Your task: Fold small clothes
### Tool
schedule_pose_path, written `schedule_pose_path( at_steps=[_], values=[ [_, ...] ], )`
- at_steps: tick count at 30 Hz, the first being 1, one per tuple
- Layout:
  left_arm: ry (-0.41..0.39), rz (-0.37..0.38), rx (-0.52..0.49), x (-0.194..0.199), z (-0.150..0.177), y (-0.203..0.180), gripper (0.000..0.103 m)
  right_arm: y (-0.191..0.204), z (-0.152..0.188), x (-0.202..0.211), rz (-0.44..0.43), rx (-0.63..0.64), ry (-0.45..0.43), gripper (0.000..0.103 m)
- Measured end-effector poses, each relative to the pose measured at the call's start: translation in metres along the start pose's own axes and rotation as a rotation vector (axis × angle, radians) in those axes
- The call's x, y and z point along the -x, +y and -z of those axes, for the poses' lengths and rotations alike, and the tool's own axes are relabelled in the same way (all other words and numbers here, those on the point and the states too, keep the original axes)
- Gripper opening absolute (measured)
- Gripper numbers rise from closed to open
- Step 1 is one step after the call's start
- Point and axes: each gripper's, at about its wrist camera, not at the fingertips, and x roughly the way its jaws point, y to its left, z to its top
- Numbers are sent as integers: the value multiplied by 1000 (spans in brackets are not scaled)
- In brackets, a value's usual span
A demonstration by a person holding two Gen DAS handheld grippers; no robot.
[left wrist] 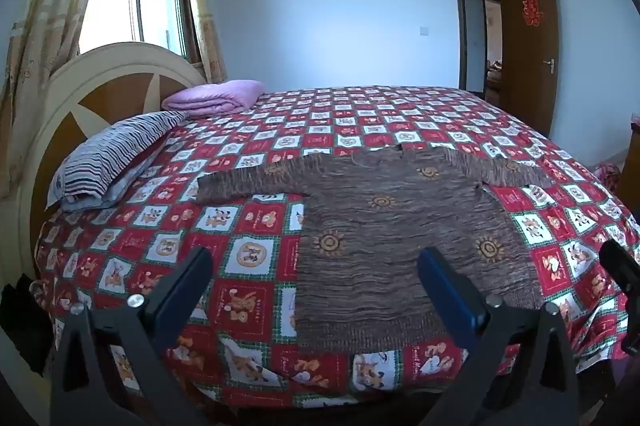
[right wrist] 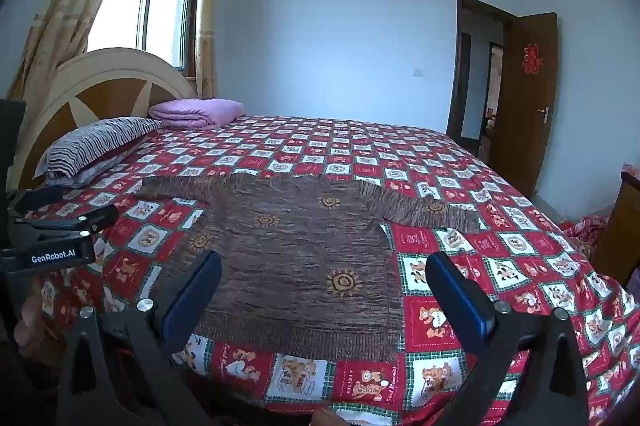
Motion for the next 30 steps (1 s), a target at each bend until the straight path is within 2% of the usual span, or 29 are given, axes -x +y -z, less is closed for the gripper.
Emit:
schedule_pose_path(
  at_steps=[4, 5, 15, 30],
  values=[
    [-22, -19, -8, 1, 0, -5, 103, 1, -1, 0, 4, 4, -6, 102],
    [-30, 3, 2, 6, 7, -5, 103, 1, -1, 0, 5, 3, -6, 102],
    [-1, 19, 9, -2, -1, 9, 103, 3, 6, -5, 3, -5, 4, 102],
    [-2, 18, 11, -3, -1, 10, 103, -3, 4, -10, 0, -16, 27, 102]
  ],
)
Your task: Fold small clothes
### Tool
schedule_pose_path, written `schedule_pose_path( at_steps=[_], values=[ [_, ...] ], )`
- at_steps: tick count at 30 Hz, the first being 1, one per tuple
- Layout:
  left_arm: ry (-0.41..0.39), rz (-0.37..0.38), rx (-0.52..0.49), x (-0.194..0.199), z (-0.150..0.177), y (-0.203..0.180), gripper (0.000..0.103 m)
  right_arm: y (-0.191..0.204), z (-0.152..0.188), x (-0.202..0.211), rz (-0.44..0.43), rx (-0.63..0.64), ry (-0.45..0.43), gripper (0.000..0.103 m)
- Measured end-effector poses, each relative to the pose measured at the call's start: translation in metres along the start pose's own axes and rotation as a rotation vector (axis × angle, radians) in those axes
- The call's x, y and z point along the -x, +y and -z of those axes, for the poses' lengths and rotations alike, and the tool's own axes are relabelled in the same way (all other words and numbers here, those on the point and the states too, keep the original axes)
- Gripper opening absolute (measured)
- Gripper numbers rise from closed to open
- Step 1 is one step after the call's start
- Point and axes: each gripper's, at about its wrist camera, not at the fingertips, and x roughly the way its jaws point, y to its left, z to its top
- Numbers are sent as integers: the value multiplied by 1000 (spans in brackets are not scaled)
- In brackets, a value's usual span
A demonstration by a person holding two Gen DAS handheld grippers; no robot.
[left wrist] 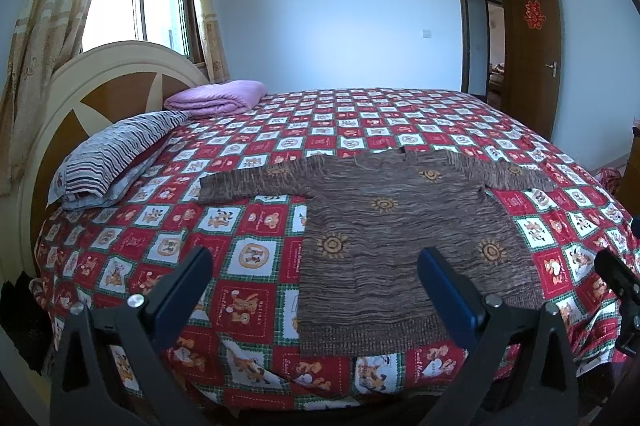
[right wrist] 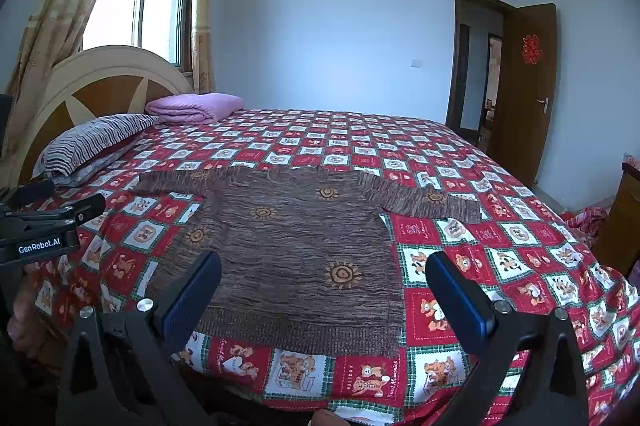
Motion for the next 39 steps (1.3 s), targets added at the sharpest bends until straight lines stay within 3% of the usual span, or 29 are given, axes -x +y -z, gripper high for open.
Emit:
schedule_pose_path(
  at_steps=[39],
  values=[
    [-1, -3, 15, -2, 2, 1, 103, 3, 4, -4, -10, 9, 10, 102]
  ],
)
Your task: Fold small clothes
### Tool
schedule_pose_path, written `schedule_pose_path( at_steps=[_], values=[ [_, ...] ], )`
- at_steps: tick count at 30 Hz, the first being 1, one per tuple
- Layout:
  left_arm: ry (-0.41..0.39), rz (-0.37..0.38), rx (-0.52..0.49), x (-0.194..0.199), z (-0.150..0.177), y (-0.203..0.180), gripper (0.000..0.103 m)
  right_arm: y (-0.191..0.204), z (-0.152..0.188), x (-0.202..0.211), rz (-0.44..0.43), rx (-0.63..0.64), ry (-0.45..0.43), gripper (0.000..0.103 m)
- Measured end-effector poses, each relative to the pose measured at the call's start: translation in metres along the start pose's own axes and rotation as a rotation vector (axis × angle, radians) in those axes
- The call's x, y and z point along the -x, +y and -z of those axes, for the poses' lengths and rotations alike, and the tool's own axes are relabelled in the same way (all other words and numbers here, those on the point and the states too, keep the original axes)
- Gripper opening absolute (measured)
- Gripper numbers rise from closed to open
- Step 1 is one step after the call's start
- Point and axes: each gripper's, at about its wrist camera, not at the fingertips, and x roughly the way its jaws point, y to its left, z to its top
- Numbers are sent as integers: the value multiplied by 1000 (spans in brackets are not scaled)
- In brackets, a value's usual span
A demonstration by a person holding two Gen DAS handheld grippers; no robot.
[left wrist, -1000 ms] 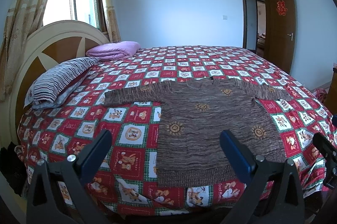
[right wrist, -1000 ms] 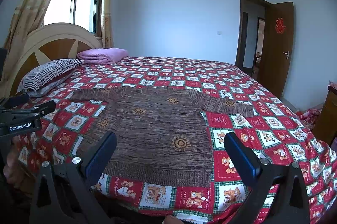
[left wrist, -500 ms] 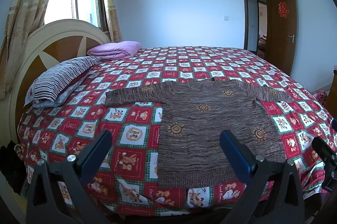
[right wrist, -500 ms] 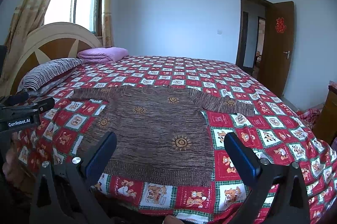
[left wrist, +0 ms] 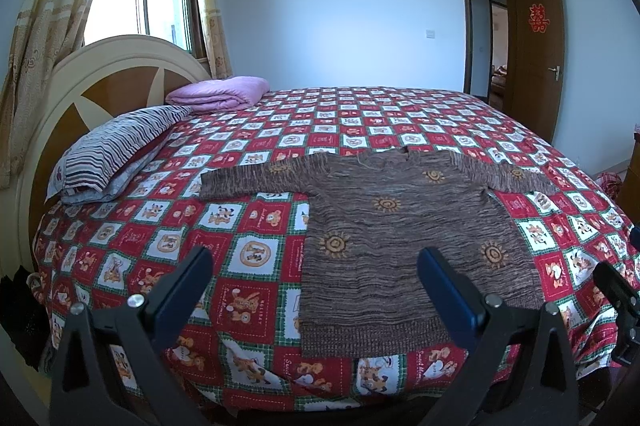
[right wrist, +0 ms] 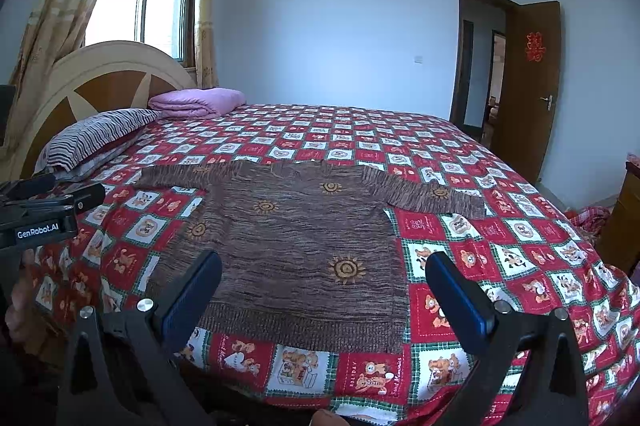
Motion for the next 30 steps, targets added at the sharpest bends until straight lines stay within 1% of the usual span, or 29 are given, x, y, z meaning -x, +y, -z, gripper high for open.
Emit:
schedule_pose_path(
  at_steps=[15, 20, 26, 30],
  values=[
    [3, 2, 1, 0, 0, 1, 103, 3, 1, -2, -24, 25, 0, 102],
    [9, 0, 3, -3, 6, 5, 103, 4, 3, -3, -32, 33, -6, 102],
    [28, 2, -3, -14, 9, 5, 103, 2, 7, -10, -79, 40, -10, 102],
    [48, 15, -26, -29, 6, 2, 103, -3, 11, -29, -132, 38, 27, 102]
  ],
)
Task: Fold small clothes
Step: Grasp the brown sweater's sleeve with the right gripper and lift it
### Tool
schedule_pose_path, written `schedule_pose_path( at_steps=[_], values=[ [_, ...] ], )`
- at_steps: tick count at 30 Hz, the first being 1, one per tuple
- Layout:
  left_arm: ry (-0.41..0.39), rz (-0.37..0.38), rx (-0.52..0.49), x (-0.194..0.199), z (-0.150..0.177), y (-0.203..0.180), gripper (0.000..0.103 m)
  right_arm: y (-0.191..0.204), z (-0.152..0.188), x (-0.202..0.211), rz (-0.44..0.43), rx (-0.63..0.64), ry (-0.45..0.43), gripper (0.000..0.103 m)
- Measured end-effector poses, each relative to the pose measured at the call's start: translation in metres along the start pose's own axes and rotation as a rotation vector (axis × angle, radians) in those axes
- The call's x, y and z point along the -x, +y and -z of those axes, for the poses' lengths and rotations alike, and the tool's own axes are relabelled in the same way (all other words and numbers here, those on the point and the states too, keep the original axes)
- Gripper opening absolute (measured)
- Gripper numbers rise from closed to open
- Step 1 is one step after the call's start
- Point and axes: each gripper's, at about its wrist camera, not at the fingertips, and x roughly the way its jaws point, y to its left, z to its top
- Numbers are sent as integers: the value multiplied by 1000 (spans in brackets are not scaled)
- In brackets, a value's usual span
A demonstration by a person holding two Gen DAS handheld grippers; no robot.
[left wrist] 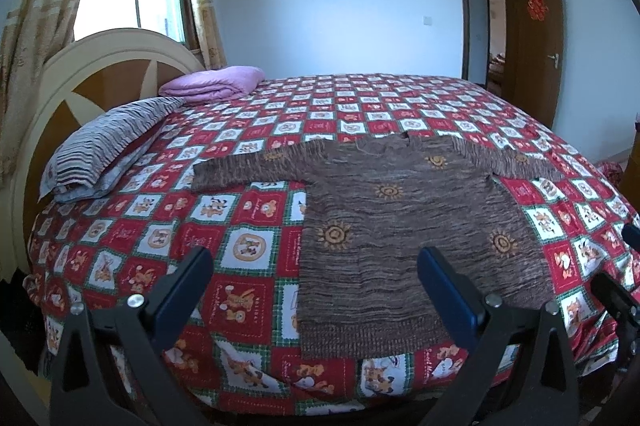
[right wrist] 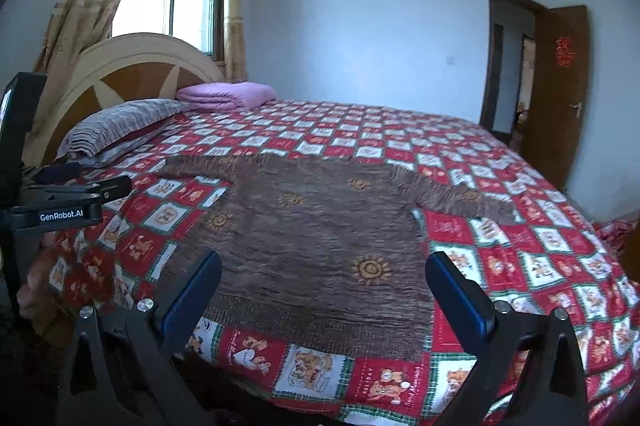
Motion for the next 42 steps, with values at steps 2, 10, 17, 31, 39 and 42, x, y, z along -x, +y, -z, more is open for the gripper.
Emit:
schedule_pose_path(
  at_steps=[2, 10, 17, 31, 39, 42],
  values=[
    [17, 0, -9, -11, -3, 0, 103, -7, 2, -13, -14, -10, 30, 102],
    [27, -9, -42, -63, -31, -2, 103, -63, -4, -63, 33, -113, 68, 101],
    [37, -3, -56, -121, -51, -13, 103, -134, -8, -110, 102, -243, 135, 87],
    [109, -68, -78, -259, -80, -40, 103, -320, -21, -209, 274, -549, 230, 54],
    [201, -77, -47, -311, -88, -46, 103, -395, -34, -273, 350, -582, 279, 49],
    [230, -95, -59, -323, -84, -51, 103, -406, -33, -298, 352, -565, 335, 49]
  ],
)
